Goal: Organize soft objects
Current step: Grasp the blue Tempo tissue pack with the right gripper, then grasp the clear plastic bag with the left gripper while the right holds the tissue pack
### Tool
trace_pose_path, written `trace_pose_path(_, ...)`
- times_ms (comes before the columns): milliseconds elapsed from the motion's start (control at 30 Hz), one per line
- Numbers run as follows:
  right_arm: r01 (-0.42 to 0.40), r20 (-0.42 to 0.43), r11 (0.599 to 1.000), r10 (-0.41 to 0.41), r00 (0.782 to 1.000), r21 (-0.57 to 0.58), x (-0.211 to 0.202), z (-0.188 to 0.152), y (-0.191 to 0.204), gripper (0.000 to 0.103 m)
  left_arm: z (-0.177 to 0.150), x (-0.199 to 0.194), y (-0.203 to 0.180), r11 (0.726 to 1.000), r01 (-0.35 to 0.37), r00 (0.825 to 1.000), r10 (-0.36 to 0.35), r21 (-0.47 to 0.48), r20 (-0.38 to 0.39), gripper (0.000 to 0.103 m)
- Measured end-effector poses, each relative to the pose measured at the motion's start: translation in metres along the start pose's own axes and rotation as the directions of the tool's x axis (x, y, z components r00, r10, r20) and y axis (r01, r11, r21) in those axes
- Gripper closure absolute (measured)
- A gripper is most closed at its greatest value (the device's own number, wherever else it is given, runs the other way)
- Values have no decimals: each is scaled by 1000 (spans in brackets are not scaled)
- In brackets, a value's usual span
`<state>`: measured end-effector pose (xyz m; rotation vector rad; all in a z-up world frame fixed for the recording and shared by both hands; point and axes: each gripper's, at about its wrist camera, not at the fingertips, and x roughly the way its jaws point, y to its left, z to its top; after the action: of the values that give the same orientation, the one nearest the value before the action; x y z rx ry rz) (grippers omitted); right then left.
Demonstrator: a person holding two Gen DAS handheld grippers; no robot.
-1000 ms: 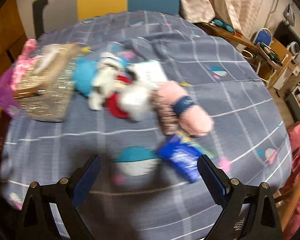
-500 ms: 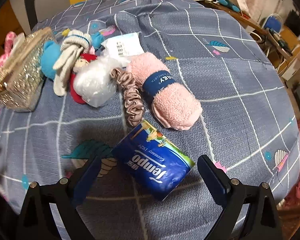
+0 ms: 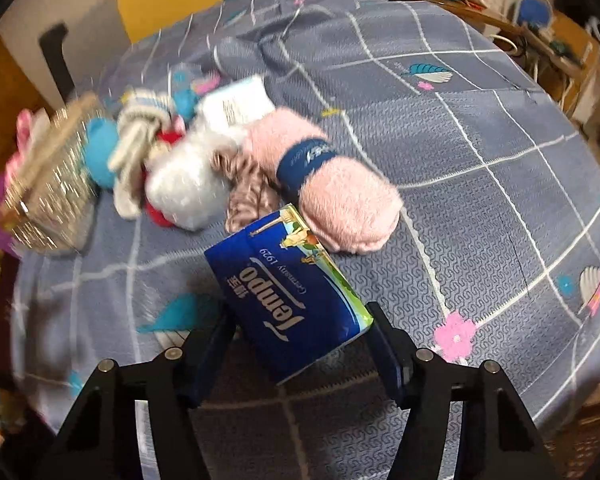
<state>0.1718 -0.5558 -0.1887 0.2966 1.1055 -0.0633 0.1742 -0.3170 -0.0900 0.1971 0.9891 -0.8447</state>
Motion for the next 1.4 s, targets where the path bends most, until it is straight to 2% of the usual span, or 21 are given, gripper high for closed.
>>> trace_pose_path(167, -107, 108, 988, 95, 990, 114, -21, 3, -19, 39, 30, 36, -19, 995, -57, 998, 58, 79, -9, 34)
trace_pose_path(267, -85, 165, 985, 60, 984, 149, -30, 4, -24, 39, 53, 67, -26, 988, -109, 993, 113, 113, -28, 34)
trace_pose_path(400, -67, 209, 979, 26, 978, 192, -36, 12, -34, 39, 81, 114, -26, 967, -203, 974, 215, 155, -69, 34)
trace_pose_path(533, -56, 214, 975, 9, 977, 216, -37, 13, -42, 39, 92, 144, -20, 956, -231, 960, 255, 182, -119, 34)
trace_pose_path(600, -57, 215, 974, 8, 977, 221, -38, 13, -44, 39, 96, 159, -17, 939, -265, 944, 299, 220, -139, 34)
trace_pose_path(700, -50, 215, 974, 2, 977, 219, -38, 15, -43, 39, 99, 171, -12, 938, -260, 941, 299, 228, -156, 36)
trace_pose_path(733, -49, 215, 975, 2, 977, 216, -37, 16, -43, 39, 100, 174, -11, 938, -258, 942, 297, 230, -156, 42)
trace_pose_path(767, -47, 216, 976, 0, 976, 214, -36, 16, -42, 39, 101, 176, -12, 937, -256, 942, 297, 237, -155, 49)
trace_pose_path(800, -45, 217, 976, -3, 976, 215, -36, 16, -42, 39, 102, 178, -13, 936, -253, 943, 295, 245, -155, 62)
trace_pose_path(900, -35, 215, 976, -12, 976, 215, -36, 16, -42, 39, 104, 183, -20, 924, -255, 940, 306, 284, -153, 69)
trace_pose_path(967, -36, 221, 976, -13, 975, 216, -37, 16, -43, 39, 107, 179, -24, 918, -268, 942, 314, 293, -121, 71)
trace_pose_path(1100, -31, 218, 975, -18, 976, 220, -37, 15, -43, 39, 120, 159, -24, 932, -258, 956, 285, 257, -73, 72)
trace_pose_path(1400, -14, 205, 975, -32, 978, 221, -33, 15, -44, 39, 139, 97, -8, 945, -264, 964, 261, 193, 40, 73)
